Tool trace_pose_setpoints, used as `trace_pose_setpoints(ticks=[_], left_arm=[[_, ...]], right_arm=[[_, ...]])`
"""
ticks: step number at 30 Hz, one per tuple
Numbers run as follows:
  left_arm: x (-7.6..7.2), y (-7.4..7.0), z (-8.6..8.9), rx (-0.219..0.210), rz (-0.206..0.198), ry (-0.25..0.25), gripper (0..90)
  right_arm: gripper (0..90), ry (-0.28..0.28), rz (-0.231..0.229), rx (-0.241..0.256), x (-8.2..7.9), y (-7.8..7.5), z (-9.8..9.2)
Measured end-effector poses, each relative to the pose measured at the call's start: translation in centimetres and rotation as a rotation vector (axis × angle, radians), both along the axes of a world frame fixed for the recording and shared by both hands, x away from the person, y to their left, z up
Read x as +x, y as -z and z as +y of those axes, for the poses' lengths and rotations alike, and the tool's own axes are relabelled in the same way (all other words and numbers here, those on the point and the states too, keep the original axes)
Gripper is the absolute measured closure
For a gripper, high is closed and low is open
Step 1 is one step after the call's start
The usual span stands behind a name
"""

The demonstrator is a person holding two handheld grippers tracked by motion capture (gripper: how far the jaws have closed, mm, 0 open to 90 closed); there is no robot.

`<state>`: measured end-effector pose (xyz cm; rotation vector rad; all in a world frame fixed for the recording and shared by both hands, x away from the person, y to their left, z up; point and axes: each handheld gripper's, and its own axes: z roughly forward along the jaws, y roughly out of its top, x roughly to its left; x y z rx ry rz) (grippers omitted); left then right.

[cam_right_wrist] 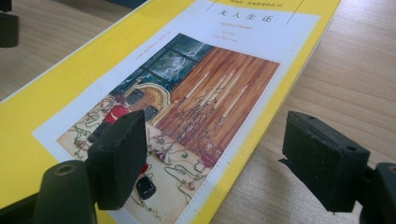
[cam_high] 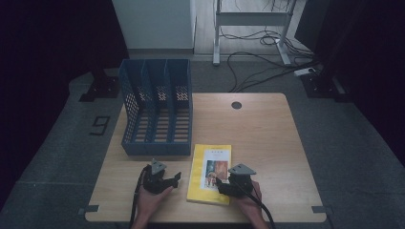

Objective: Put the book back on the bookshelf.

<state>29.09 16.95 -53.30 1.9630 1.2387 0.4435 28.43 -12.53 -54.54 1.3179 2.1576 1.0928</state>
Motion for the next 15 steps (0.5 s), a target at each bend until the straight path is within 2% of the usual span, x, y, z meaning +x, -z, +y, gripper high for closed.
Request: trace_pose_setpoints(ticks=[1, 4, 6, 10, 15], left_arm=[[0.0, 0.0, 0.0, 0.0, 0.0, 0.0, 22.8], [-0.4, -0.3, -1.4, -0.039, 0.018, 0.06, 22.6], [-0.5, 0.0, -2.7, -0.064, 0.049, 0.098, 21.2], [-0.6, 0.5, -3.8, -0.07, 0.079, 0.127, 20.7], [-0.7, 0.8, -4.5, -0.077, 0.091, 0.151, 21.1]], right_arm=[[21.8, 0.0, 0.0, 0.0, 0.0, 0.0, 0.0], [23.0, -0.003, 0.001, 0.005, 0.0, 0.0, -0.1], [25.0, -0.009, 0.002, 0.009, 0.0, 0.0, -0.1], [26.8, -0.014, 0.001, 0.011, -0.1, 0.0, 0.0], [29.0, -0.016, -0.001, 0.017, -0.2, 0.1, 0.0]])
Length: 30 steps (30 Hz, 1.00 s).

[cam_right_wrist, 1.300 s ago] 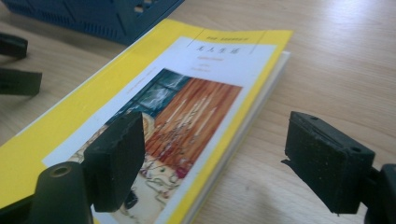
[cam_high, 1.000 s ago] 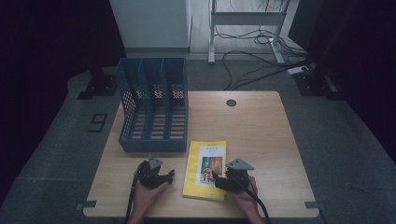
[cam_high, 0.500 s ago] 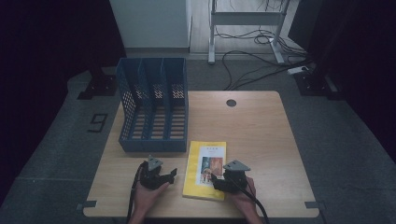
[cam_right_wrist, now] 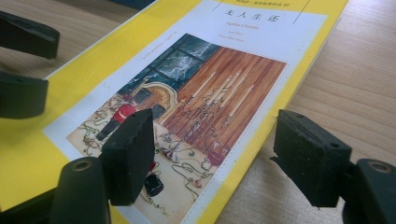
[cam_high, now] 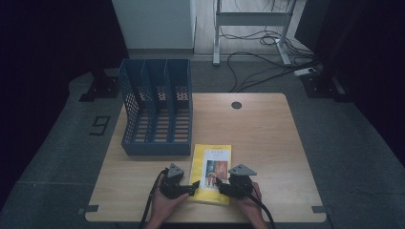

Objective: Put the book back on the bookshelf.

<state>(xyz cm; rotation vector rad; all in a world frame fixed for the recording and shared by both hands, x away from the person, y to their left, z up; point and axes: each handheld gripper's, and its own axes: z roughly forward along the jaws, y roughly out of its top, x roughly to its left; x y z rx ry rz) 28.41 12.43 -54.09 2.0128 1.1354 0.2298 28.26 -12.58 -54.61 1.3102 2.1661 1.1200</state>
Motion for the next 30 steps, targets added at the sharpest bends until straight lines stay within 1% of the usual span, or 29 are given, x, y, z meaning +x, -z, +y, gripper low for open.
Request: trace_pose_setpoints(ticks=[2, 4, 6, 7, 8, 9, 11, 13, 15, 17, 19, 20, 27, 29, 30], left_arm=[[0.1, 0.1, -0.2, -0.015, 0.011, 0.004, 21.2], [0.2, 0.1, -0.5, -0.015, 0.014, 0.008, 21.3], [0.5, 0.3, -1.1, -0.001, 0.01, 0.017, 21.8], [0.5, 0.3, -1.1, -0.001, 0.01, 0.017, 22.1], [0.7, 0.5, -1.6, -0.006, 0.013, 0.031, 22.1], [0.7, 0.5, -1.9, 0.004, 0.009, 0.024, 21.5], [0.8, 0.5, -2.1, 0.012, 0.004, 0.021, 20.8], [0.8, 0.4, -2.1, 0.015, 0.008, 0.019, 21.0], [0.8, 0.4, -2.0, 0.006, 0.014, 0.015, 21.7], [0.7, 0.4, -2.0, 0.008, 0.013, 0.013, 22.3], [0.7, 0.4, -2.0, 0.007, 0.018, 0.005, 23.3], [0.7, 0.3, -1.9, 0.009, 0.029, 0.002, 24.4], [0.5, 0.2, -1.8, 0.007, 0.039, -0.006, 27.6], [0.5, 0.2, -1.7, 0.003, 0.042, -0.007, 28.2], [0.5, 0.1, -1.7, -0.003, 0.05, -0.012, 28.6]], right_arm=[[29.2, -0.002, 0.001, 0.001, 0.0, 0.0, 0.0], [29.3, -0.002, 0.002, 0.003, 0.0, 0.0, 0.0], [29.8, 0.002, 0.006, 0.011, 0.0, 0.0, -0.1], [29.8, 0.002, 0.006, 0.011, 0.0, 0.0, -0.1], [30.4, 0.003, 0.003, 0.011, -0.1, 0.0, -0.1], [30.7, 0.002, 0.003, 0.009, -0.1, 0.0, -0.1], [31.0, 0.0, 0.003, 0.007, -0.1, 0.0, -0.1], [32.0, -0.005, 0.009, 0.009, -0.2, 0.0, -0.1], [32.5, -0.011, 0.007, 0.002, -0.2, -0.1, -0.2], [32.7, -0.011, 0.007, 0.0, -0.2, -0.1, -0.1], [34.3, -0.011, 0.009, -0.003, -0.3, -0.2, -0.1], [35.3, -0.011, 0.008, -0.005, -0.4, -0.2, -0.1], [40.2, -0.013, 0.007, -0.011, -0.5, -0.4, -0.3], [41.1, -0.017, 0.006, -0.024, -0.8, -0.5, -0.2], [41.3, -0.017, 0.002, -0.03, -0.9, -0.6, -0.1]])
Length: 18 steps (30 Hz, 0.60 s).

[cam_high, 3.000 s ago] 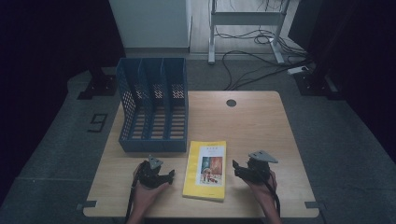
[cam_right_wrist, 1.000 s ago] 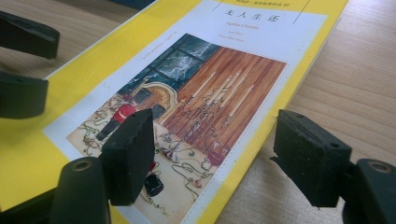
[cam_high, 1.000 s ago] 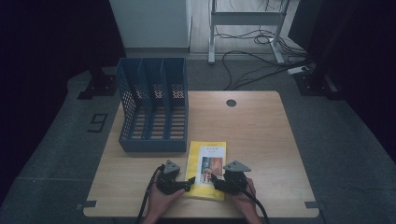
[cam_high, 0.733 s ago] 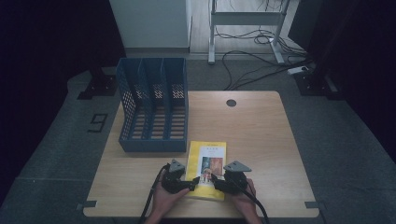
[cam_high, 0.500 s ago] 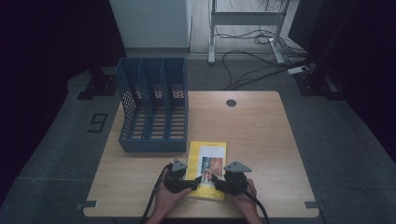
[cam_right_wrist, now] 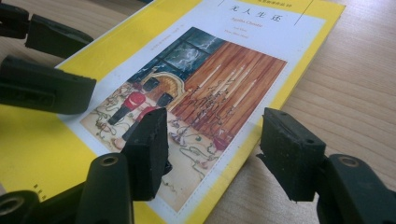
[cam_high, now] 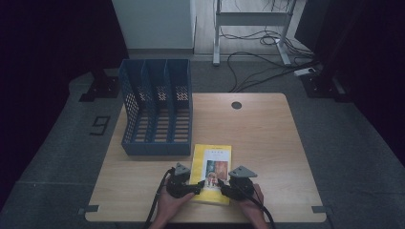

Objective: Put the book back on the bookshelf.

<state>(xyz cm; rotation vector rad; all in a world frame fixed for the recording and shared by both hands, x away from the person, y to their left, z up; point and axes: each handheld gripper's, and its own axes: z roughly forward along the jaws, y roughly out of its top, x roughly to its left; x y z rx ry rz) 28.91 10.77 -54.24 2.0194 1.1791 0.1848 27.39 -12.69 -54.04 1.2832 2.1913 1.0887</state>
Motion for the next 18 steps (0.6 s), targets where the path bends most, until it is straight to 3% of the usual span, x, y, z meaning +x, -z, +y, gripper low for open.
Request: trace_pose_setpoints(ticks=[18], left_arm=[[-0.56, -0.12, 0.07, -0.009, 0.018, 0.011, 32.5]], right_arm=[[44.8, -0.011, 0.039, 0.012, -0.17, -0.33, -0.67]])
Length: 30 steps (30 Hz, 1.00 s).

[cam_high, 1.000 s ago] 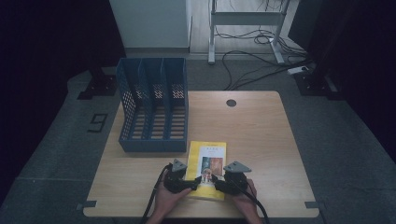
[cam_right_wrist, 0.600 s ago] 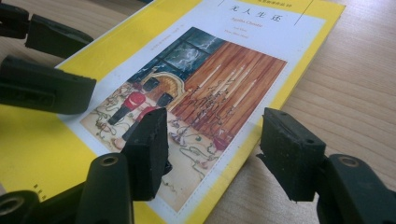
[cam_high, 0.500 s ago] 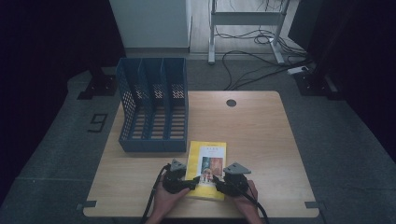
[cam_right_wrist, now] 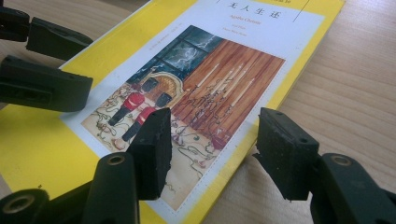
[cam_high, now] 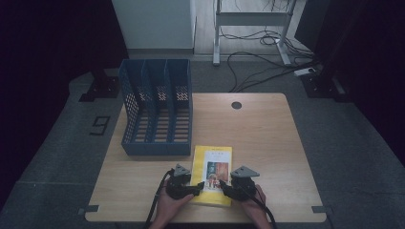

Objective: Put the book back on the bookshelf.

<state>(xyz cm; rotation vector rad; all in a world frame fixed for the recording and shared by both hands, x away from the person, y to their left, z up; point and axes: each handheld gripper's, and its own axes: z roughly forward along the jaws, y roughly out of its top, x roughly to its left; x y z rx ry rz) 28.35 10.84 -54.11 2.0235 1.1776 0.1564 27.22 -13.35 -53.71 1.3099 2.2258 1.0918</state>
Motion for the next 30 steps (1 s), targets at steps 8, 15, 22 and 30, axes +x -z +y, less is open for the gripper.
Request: trace_pose_setpoints(ticks=[8, 15, 22, 30], left_arm=[[-0.3, 0.1, 0.0, -0.015, -0.002, 0.022, 28.7], [0.0, 0.3, -0.1, -0.02, -0.017, 0.017, 27.2], [-0.2, 0.5, -0.4, 0.002, -0.049, 0.014, 27.2], [-0.4, 0.6, -0.4, -0.004, -0.06, 0.007, 27.2]], right_arm=[[44.0, -0.029, 0.04, 0.058, 0.0, -0.2, -1.0], [33.8, 0.002, 0.027, 0.074, 0.8, -0.1, -1.1], [28.1, 0.025, 0.024, 0.061, 1.9, 0.5, -0.5], [27.0, 0.027, 0.019, 0.059, 2.4, 0.8, -0.1]])
